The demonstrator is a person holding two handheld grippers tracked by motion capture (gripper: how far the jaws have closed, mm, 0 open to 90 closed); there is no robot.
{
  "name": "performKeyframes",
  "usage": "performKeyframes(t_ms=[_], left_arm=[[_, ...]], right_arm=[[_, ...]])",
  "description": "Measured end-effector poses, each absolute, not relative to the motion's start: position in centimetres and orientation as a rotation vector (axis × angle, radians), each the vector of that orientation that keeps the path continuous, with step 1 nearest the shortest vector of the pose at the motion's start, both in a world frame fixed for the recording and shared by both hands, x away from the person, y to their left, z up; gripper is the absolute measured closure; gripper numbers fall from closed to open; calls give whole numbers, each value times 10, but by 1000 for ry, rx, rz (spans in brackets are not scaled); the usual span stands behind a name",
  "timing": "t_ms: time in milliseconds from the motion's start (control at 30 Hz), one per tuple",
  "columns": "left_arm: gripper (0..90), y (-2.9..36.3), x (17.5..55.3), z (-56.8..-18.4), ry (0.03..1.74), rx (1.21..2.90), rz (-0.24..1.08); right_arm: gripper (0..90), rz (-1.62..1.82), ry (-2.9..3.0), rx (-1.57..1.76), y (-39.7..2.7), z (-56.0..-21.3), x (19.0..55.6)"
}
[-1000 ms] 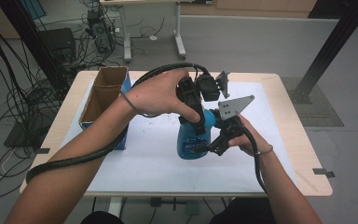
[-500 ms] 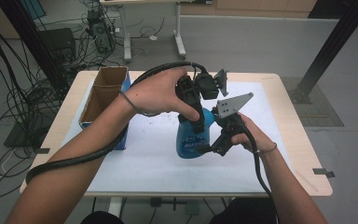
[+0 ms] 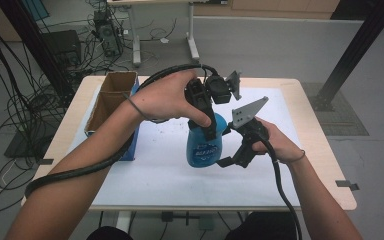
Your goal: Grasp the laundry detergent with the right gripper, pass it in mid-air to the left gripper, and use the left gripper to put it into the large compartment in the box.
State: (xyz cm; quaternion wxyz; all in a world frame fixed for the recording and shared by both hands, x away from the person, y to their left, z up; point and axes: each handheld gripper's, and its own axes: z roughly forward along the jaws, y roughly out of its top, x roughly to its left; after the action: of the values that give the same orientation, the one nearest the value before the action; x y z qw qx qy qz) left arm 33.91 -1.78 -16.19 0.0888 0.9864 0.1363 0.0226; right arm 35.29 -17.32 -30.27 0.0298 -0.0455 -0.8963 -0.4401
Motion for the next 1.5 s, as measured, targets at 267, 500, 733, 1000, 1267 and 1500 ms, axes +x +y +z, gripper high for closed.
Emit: performKeyframes(t_ms=[267, 500, 733, 1000, 1267, 1500], left_arm=[[377, -13, 340, -162, 428, 2936, 67], [377, -8, 340, -161, 450, 2932, 75], [377, -5, 342, -159, 476, 2934, 94], [377, 0, 346, -156, 511, 2934, 91], [377, 3, 349, -158, 558, 2952, 102], [377, 6, 354, -153, 632, 2940, 106]], right_arm=[[18, -1137, -2868, -200, -183, -304, 352], [20, -982, -2948, -279, -198, -303, 353], [27, -805, -3001, -370, -216, -309, 353], [38, -634, -3039, -448, -234, -309, 353], [43, -455, -3041, -519, -246, -310, 354], [46, -444, -3037, -521, -248, -315, 353]])
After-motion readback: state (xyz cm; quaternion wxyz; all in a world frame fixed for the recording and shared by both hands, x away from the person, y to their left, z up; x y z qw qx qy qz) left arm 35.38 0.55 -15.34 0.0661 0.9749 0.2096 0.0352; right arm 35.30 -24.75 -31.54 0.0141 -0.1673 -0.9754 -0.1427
